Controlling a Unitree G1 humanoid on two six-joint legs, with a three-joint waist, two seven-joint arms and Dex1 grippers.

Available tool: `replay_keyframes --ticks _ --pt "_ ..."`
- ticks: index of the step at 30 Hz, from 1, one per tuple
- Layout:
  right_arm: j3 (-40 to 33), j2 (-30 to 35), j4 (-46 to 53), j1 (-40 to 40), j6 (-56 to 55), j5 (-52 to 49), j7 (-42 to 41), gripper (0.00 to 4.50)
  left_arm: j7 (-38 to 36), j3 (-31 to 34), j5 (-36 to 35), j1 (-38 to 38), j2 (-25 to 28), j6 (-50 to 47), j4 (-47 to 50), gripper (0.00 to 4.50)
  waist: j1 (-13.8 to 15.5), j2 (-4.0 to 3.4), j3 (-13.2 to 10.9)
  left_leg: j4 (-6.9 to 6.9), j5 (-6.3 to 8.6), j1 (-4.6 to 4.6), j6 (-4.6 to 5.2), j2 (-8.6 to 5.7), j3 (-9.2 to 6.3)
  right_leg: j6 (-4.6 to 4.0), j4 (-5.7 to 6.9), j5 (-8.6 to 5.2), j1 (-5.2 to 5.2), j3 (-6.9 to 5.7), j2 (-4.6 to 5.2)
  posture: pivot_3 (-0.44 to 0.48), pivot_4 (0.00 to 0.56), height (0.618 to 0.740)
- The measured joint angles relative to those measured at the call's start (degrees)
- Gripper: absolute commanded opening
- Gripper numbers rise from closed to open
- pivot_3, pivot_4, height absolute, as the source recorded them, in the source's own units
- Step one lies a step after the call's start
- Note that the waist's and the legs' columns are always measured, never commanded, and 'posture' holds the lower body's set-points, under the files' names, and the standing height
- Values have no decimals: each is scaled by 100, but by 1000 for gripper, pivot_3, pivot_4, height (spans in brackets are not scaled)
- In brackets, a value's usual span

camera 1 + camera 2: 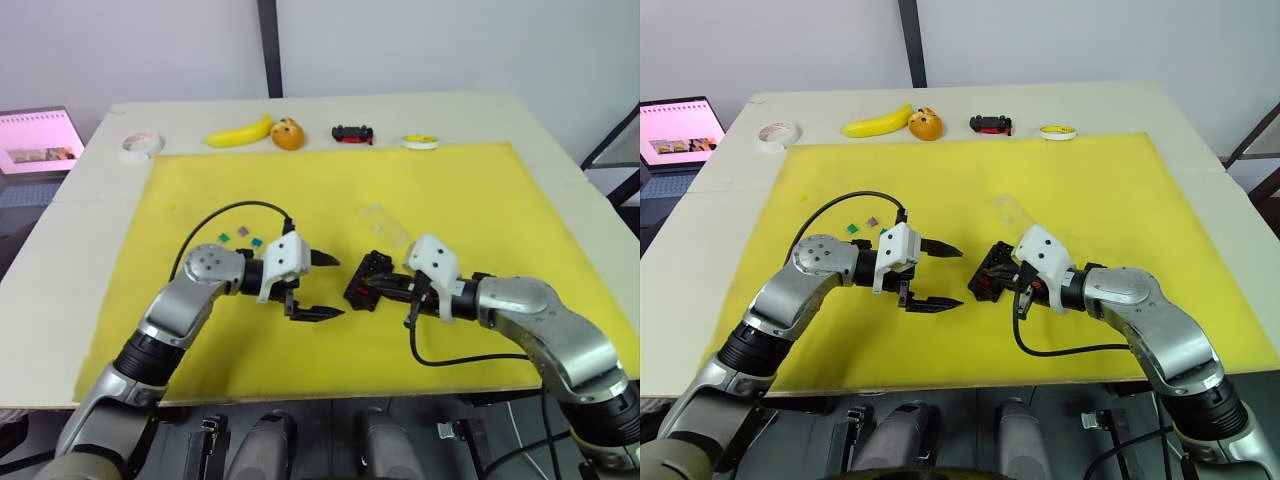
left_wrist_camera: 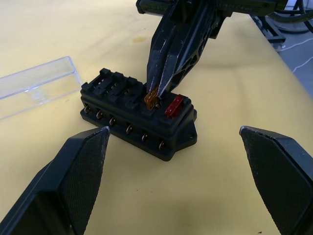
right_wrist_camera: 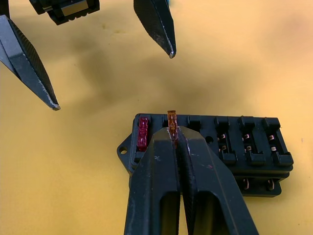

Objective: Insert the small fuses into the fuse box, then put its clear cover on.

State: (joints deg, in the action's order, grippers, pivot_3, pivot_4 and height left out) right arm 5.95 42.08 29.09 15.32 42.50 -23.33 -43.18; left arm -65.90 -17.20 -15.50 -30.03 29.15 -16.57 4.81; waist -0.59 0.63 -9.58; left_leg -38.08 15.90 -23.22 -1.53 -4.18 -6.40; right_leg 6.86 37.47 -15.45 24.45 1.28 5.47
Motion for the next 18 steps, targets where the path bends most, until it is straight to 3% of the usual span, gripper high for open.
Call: replay_keyframes --ticks 18 --pt "54 102 87 -48 -113 184 -20 43 -5 0 3 -2 -54 3 -18 4500 5 0 0 0 0 0 0 0 0 0 0 0 0 0 0 0 150 740"
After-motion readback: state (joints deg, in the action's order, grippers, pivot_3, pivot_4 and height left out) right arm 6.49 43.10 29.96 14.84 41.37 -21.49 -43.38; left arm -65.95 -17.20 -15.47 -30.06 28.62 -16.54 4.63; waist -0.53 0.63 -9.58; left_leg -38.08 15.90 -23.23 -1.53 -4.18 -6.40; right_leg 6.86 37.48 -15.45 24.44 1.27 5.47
